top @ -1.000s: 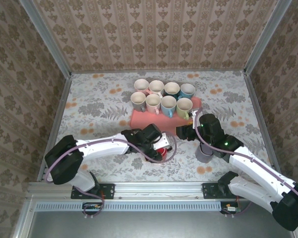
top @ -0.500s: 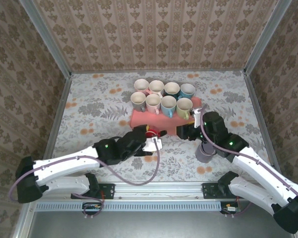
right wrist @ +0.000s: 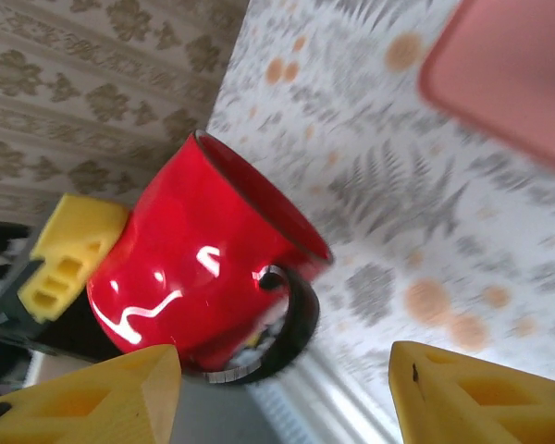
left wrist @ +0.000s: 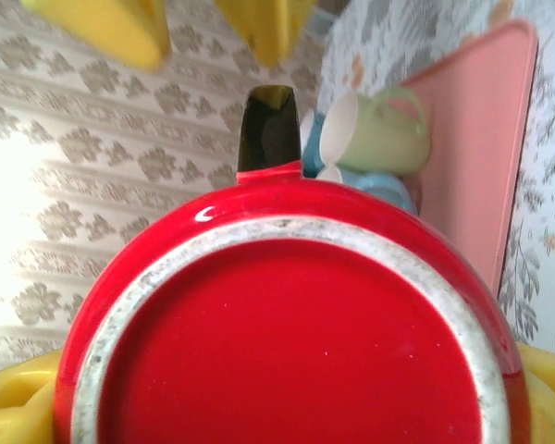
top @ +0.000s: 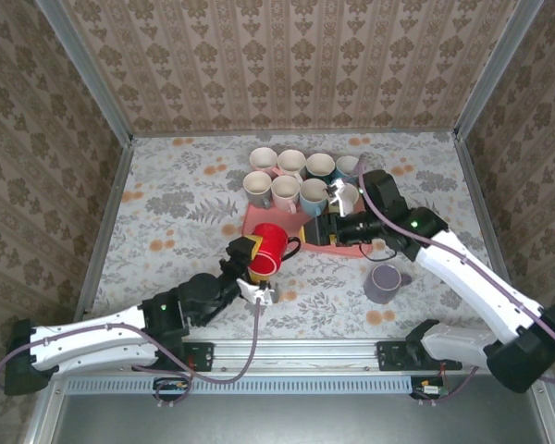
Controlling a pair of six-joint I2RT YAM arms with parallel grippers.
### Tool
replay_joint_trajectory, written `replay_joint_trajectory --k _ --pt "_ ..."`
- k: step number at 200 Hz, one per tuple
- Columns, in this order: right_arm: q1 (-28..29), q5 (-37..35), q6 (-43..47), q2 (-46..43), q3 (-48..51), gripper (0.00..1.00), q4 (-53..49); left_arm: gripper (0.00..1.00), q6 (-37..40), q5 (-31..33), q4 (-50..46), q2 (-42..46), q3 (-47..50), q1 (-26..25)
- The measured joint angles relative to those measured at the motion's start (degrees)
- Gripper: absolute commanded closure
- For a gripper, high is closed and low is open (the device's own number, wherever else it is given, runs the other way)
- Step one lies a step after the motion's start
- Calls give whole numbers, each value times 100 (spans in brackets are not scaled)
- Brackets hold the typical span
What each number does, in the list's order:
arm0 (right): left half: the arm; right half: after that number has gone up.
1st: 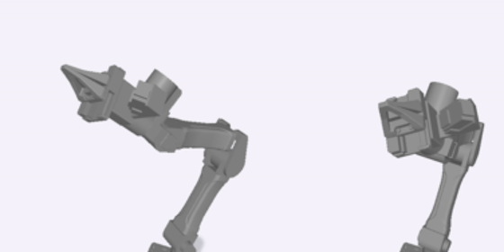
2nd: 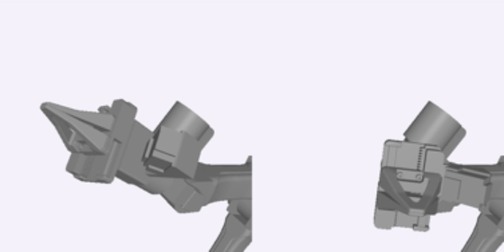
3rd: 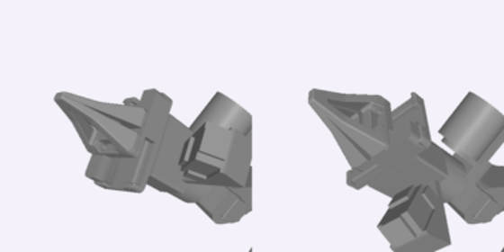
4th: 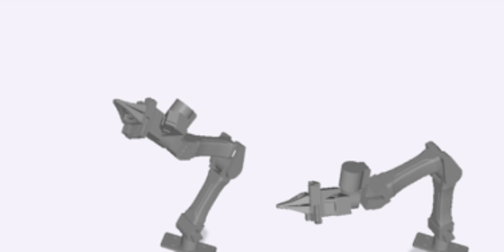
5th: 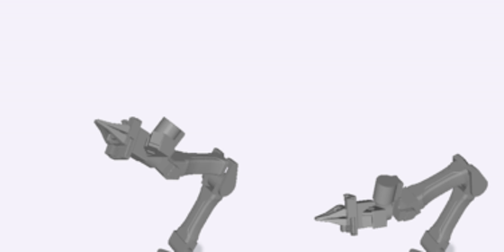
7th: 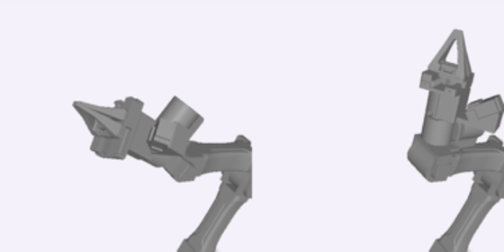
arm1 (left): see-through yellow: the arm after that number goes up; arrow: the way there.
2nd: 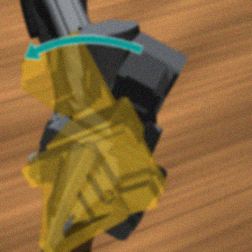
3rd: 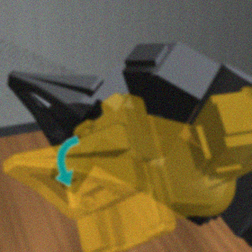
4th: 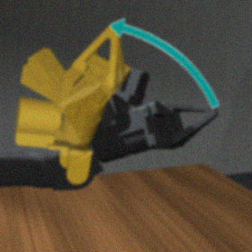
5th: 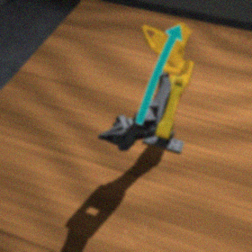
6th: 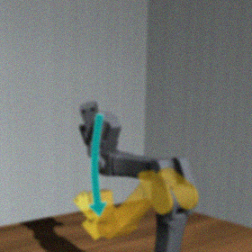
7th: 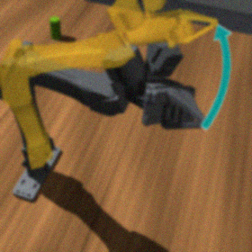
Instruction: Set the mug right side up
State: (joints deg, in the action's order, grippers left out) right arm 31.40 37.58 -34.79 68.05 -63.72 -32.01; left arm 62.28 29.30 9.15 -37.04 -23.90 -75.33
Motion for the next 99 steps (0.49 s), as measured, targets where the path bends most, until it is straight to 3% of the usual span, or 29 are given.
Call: replay_joint_trajectory --k 47,99 --pt "-2 1266 -1196 610 -35 43 -24 61 236 -118 341 76 214 -35" --pt "0 1847 -2629 595 634 55 1342 64 293 -166 450 310 251 -35"
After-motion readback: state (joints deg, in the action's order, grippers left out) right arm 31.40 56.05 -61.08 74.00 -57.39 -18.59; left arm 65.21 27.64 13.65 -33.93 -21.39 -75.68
